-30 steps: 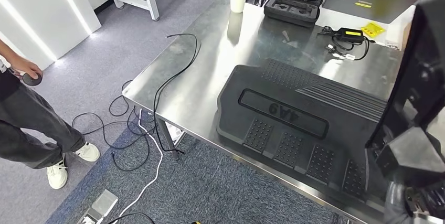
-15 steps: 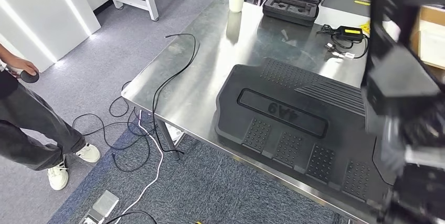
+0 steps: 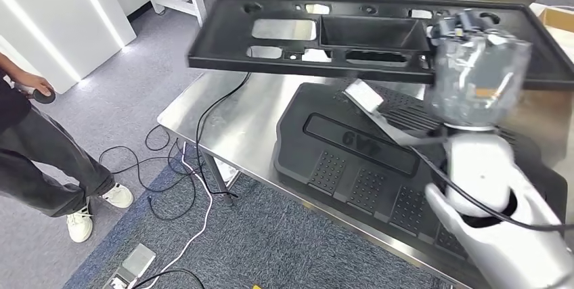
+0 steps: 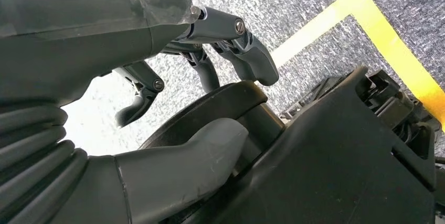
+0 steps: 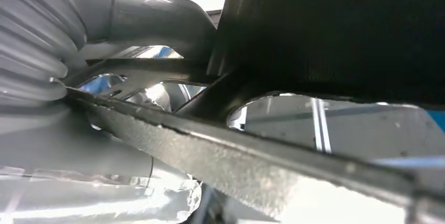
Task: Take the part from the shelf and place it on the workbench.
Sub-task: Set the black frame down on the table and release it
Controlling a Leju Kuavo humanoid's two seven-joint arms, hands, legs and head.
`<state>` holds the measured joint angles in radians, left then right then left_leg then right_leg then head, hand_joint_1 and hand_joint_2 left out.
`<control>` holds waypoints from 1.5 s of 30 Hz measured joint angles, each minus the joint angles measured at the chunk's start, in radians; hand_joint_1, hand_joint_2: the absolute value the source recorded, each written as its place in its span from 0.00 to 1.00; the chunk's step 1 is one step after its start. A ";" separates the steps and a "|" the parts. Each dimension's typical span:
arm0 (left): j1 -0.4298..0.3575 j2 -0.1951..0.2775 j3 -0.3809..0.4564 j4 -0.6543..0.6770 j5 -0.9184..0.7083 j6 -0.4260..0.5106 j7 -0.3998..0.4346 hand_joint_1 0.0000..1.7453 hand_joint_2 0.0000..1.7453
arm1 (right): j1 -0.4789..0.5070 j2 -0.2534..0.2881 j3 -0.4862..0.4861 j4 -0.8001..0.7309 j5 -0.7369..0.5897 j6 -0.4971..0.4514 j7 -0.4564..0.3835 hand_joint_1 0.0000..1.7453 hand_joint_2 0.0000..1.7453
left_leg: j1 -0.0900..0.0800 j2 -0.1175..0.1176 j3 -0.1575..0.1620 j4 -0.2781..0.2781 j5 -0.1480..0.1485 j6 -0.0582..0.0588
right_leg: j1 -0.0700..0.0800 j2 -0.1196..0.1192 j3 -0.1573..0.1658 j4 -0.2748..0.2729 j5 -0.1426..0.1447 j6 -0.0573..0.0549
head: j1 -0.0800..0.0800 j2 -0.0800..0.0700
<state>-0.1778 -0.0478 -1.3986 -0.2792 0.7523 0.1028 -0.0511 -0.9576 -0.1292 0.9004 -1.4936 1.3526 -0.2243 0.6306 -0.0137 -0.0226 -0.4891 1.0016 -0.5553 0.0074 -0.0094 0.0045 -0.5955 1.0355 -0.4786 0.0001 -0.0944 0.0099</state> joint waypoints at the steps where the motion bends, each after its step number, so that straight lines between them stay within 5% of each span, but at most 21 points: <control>1: -0.001 0.000 0.000 0.000 -0.004 -0.003 0.001 1.00 1.00 | -0.006 0.014 0.008 0.039 0.032 0.028 0.012 1.00 1.00 | 0.000 0.000 0.000 0.000 0.000 0.000 | 0.000 0.000 0.000 0.000 0.000 0.000 | 0.000 0.000; 10: -0.007 0.002 0.000 0.005 -0.017 -0.027 0.005 1.00 1.00 | -0.009 0.098 0.031 0.255 0.071 0.109 0.061 1.00 1.00 | 0.000 -0.001 0.000 0.000 0.001 -0.001 | 0.000 0.000 -0.001 0.000 -0.001 -0.001 | 0.000 0.000; 24: -0.006 0.002 -0.004 0.007 -0.078 0.004 -0.009 1.00 1.00 | 0.017 0.147 -0.018 0.363 0.122 0.193 0.068 1.00 1.00 | 0.000 0.000 0.000 -0.001 0.001 -0.001 | 0.000 0.000 -0.001 -0.001 -0.001 -0.001 | 0.000 0.000; 28: -0.007 0.002 -0.005 0.000 -0.117 0.034 0.005 0.00 1.00 | 0.046 0.156 -0.042 0.360 0.125 0.196 0.068 0.00 0.00 | 0.000 0.000 0.001 -0.002 0.001 -0.001 | 0.001 0.001 -0.001 -0.002 -0.001 -0.001 | 0.000 0.000; 32: 0.000 0.002 -0.006 -0.012 -0.134 0.101 0.019 0.00 1.00 | 0.079 0.159 -0.076 0.334 0.127 0.198 0.067 0.00 0.00 | 0.002 0.000 0.001 -0.006 0.002 -0.002 | 0.002 0.001 -0.001 -0.008 0.001 -0.002 | 0.000 0.000; 43: -0.007 0.016 -0.006 -0.014 -0.143 0.075 0.017 0.00 1.00 | 0.109 0.148 -0.138 0.262 0.120 0.196 0.067 0.00 0.00 | 0.003 0.000 0.007 -0.014 0.004 -0.004 | 0.003 0.002 0.001 -0.009 0.002 -0.002 | 0.000 0.000; 45: -0.007 0.016 -0.006 -0.014 -0.143 0.074 0.017 0.00 0.50 | 0.110 0.146 -0.143 0.256 0.120 0.196 0.067 0.00 0.00 | 0.003 0.000 0.007 -0.014 0.003 -0.004 | 0.003 0.002 0.001 -0.008 0.002 -0.002 | 0.000 0.000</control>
<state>-0.1847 -0.0317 -1.4042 -0.2937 0.6088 0.1773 -0.0343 -0.8478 0.0171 0.7574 -1.2372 1.4725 -0.0278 0.6973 -0.0104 -0.0222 -0.4820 0.9877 -0.5520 0.0035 -0.0063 0.0063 -0.5940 1.0270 -0.4763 -0.0018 -0.0943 0.0099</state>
